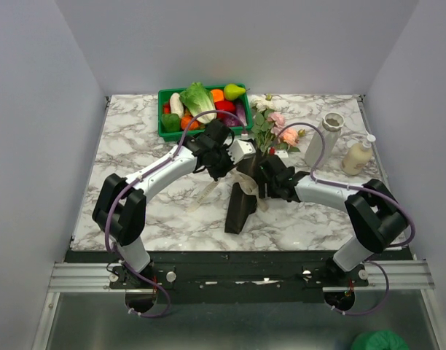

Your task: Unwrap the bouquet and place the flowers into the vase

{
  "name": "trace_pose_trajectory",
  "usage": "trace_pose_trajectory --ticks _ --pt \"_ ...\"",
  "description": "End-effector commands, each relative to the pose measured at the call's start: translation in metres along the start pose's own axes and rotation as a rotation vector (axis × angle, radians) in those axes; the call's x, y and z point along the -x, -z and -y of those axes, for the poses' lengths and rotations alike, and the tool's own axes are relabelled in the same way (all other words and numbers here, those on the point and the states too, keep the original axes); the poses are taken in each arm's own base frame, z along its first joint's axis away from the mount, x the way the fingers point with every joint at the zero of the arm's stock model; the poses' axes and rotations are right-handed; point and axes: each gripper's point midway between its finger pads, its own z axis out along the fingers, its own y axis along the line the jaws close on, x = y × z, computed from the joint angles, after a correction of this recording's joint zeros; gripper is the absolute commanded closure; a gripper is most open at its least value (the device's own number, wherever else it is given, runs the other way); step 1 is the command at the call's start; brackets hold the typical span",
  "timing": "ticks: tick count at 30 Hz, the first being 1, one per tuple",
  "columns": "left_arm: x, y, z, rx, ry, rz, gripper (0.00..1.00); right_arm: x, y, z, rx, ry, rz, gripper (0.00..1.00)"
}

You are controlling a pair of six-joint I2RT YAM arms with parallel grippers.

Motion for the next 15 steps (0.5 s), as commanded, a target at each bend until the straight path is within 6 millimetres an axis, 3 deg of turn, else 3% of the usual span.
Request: trace_pose_trajectory --ticks 1,4,7,8,11,13,15 --pt "-0.003 0.001 -0.004 0.003 0.025 -0.02 1.0 0.019 -0.008 -0.005 -0.036 0.083 0.06 0.14" --pt "-0.005 0.0 -0.005 0.013 0.026 -0.028 1.0 0.018 -0.014 -0.006 -0.047 0.088 0.062 0.16" --pt "-0.007 0.0 -0.007 0.019 0.023 -0.033 1.0 0.013 -0.018 -0.005 -0.056 0.073 0.051 0.33" --pt "-0.007 0.0 -0.006 0.02 0.025 -0.035 1.0 0.01 -0.018 -0.004 -0.056 0.061 0.046 0.45" --pt "-0.007 0.001 -0.007 0.025 0.024 -0.034 1.0 0.002 -0.017 -0.003 -0.05 0.019 0.035 0.62" --pt "-0.007 0.003 -0.008 0.03 0.026 -0.033 1.0 -0.002 -0.015 -0.001 -0.05 -0.001 0.031 0.68" --pt "-0.009 0.005 -0.007 0.031 0.028 -0.035 1.0 0.0 -0.01 0.0 -0.046 -0.02 0.047 0.81"
